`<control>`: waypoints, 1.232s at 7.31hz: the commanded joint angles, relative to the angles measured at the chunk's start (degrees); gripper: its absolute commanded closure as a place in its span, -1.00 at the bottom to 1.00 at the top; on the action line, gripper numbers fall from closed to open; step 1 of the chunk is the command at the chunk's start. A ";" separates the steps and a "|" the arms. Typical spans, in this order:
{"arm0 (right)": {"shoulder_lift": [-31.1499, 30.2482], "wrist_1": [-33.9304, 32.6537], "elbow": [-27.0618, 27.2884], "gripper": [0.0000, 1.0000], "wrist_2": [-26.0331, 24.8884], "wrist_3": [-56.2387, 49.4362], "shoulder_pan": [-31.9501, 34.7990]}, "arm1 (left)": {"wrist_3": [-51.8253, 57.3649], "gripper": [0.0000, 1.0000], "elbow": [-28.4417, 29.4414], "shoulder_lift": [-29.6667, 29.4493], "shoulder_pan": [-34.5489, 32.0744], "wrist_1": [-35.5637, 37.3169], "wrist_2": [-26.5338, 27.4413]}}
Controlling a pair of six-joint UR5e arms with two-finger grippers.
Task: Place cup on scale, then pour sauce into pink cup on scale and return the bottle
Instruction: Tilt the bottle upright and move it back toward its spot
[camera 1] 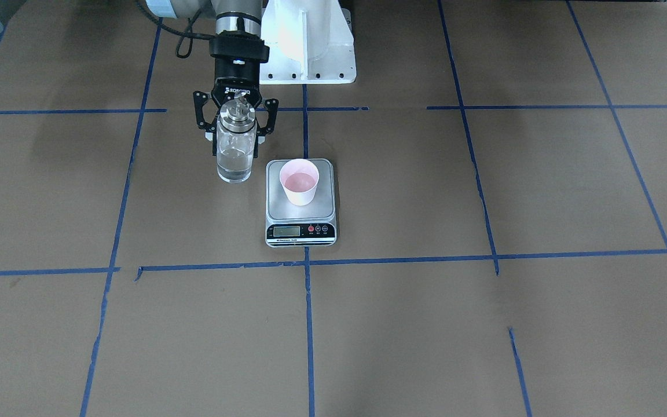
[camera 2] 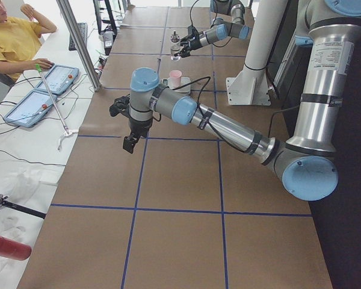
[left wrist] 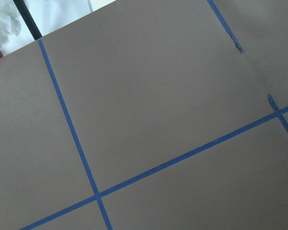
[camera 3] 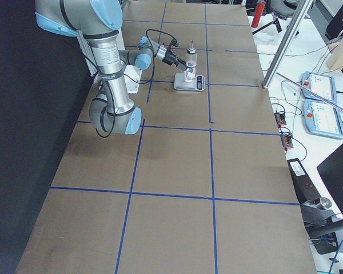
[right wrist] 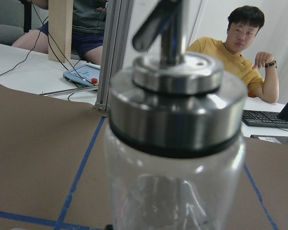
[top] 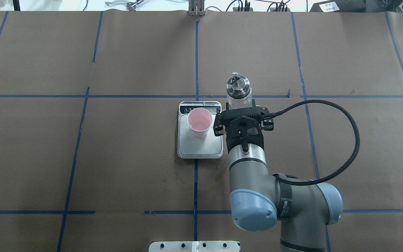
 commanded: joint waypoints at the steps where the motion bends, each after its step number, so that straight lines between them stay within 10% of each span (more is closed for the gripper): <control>1: -10.03 5.81 3.42 1.00 0.81 6.88 0.33 | -0.11 -1.00 -0.57 0.01 0.00 0.06 0.02; 5: -22.55 12.08 3.53 1.00 3.68 11.67 1.64 | -0.11 -1.00 -0.57 0.19 0.00 0.06 0.28; 9: -22.31 12.08 1.17 1.00 5.81 15.78 1.57 | -0.03 -1.00 -0.93 0.28 -0.09 0.06 0.37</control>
